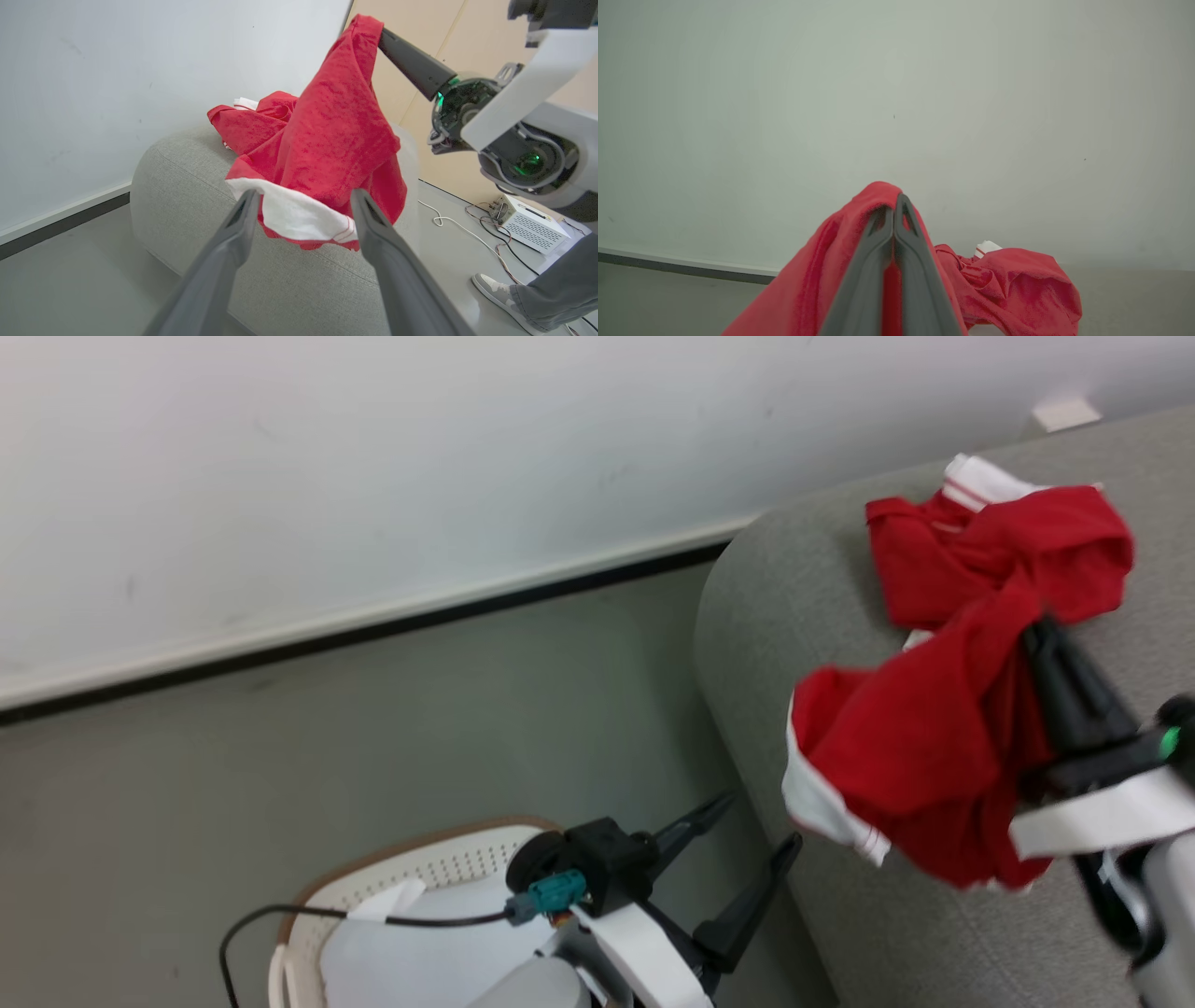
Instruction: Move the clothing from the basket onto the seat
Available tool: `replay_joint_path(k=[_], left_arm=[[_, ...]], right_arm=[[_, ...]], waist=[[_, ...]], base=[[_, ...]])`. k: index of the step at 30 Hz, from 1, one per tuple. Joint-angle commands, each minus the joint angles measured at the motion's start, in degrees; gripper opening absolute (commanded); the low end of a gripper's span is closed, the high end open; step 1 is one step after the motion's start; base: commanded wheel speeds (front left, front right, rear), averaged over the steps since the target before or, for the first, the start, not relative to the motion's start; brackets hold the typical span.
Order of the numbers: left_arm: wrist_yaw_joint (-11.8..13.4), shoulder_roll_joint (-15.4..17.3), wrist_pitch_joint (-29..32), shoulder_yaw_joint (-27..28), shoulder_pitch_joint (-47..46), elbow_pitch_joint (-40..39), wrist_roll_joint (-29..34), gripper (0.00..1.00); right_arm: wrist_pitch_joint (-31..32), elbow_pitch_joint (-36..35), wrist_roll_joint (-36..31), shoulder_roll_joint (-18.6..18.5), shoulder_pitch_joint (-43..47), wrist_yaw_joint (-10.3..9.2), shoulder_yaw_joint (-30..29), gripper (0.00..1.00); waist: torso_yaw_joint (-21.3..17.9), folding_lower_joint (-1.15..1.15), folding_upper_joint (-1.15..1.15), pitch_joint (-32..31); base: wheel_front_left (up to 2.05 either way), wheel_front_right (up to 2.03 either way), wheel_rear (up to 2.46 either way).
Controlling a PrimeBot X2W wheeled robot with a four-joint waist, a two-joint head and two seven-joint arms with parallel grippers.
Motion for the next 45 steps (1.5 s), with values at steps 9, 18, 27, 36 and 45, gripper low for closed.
replay_joint_path(k=[9, 18, 27, 36, 45], left_arm=[[-1.0, 1.4, 0.7, -0.5, -6.1, -1.3, 1.2, 1.0], [-0.8, 1.7, 0.5, -0.2, -9.0, -2.4, 1.7, 1.0], [-0.3, 1.8, 0.0, 0.0, -9.1, -2.9, 1.0, 1.0], [0.5, 2.5, -0.4, 0.6, -7.0, -3.5, -0.4, 1.0], [2.7, 4.3, -1.7, 3.5, -2.2, -2.8, -2.4, 1.0]], right_arm=[[1.7, 2.1, 0.6, -6.2, -19.8, -0.15, -9.7, 0.0], [7.2, 15.3, -5.4, -15.4, -34.9, -0.14, -27.9, 0.0], [1.7, 33.9, -12.8, -11.9, -26.3, -0.15, -43.2, 0.0], [-0.1, 28.1, -15.0, -1.1, -14.0, -0.15, -47.4, 1.0], [-0.2, 8.3, -17.1, 10.6, 1.7, -0.15, -40.8, 1.0]], waist=[[7.1, 0.0, 0.0, 12.9], [11.3, 0.0, 0.0, 18.9], [12.2, 0.0, 0.0, 19.7], [10.7, 0.0, 0.0, 16.6], [9.5, 0.0, 0.0, 9.4]], base=[[0.0, 0.0, 0.0], [0.0, 0.0, 0.0], [0.0, 0.0, 0.0], [0.0, 0.0, 0.0], [0.0, 0.0, 0.0]])
